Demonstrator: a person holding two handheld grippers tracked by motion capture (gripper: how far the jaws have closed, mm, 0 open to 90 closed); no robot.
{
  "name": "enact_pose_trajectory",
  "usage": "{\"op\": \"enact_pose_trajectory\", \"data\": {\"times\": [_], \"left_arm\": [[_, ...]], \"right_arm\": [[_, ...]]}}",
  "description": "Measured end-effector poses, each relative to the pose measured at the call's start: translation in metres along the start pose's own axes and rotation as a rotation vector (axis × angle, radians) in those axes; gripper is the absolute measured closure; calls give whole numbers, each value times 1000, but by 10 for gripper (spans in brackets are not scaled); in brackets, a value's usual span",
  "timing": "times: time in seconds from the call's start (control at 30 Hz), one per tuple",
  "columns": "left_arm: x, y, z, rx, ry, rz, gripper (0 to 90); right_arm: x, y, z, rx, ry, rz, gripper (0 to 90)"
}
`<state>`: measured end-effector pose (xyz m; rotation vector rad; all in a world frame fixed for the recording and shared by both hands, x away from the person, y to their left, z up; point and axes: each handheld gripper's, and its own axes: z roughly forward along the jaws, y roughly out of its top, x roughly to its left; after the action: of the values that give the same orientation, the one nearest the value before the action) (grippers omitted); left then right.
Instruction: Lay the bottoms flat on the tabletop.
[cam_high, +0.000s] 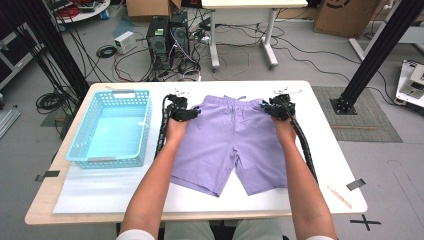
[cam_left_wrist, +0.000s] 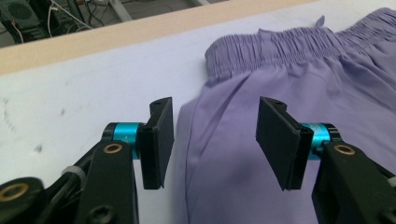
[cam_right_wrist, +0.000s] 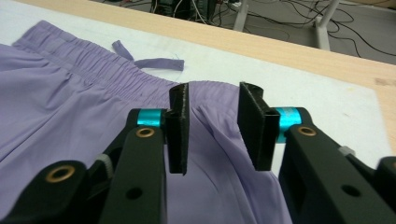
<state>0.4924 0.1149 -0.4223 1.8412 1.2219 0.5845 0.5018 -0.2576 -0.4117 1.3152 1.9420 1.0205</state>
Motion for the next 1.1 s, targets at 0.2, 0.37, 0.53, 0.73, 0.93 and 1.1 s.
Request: {"op": "enact_pose_trajectory", "data": {"times": [0.2, 0.37, 0.53, 0.73, 0.93, 1.1], "left_arm": [[-3, -26, -19, 32, -21, 10, 460], [-9, -46, -32, 55, -29, 29, 463], [-8, -58, -39, 105, -14, 23, 503], [-12, -58, -41, 121, -16, 52, 879], [-10, -58, -40, 88, 51, 37, 874], [-13, -60, -58, 8, 55, 12, 561]], "right_arm": [[-16, -16, -28, 49, 23, -4, 613], [-29, -37, -51, 84, 37, 21, 598], [-37, -64, -66, 149, 60, 38, 641], [-36, -82, -61, 219, 94, -13, 900], [-36, -79, -59, 217, 14, -37, 900], [-28, -79, -75, 161, 38, -32, 687]]}}
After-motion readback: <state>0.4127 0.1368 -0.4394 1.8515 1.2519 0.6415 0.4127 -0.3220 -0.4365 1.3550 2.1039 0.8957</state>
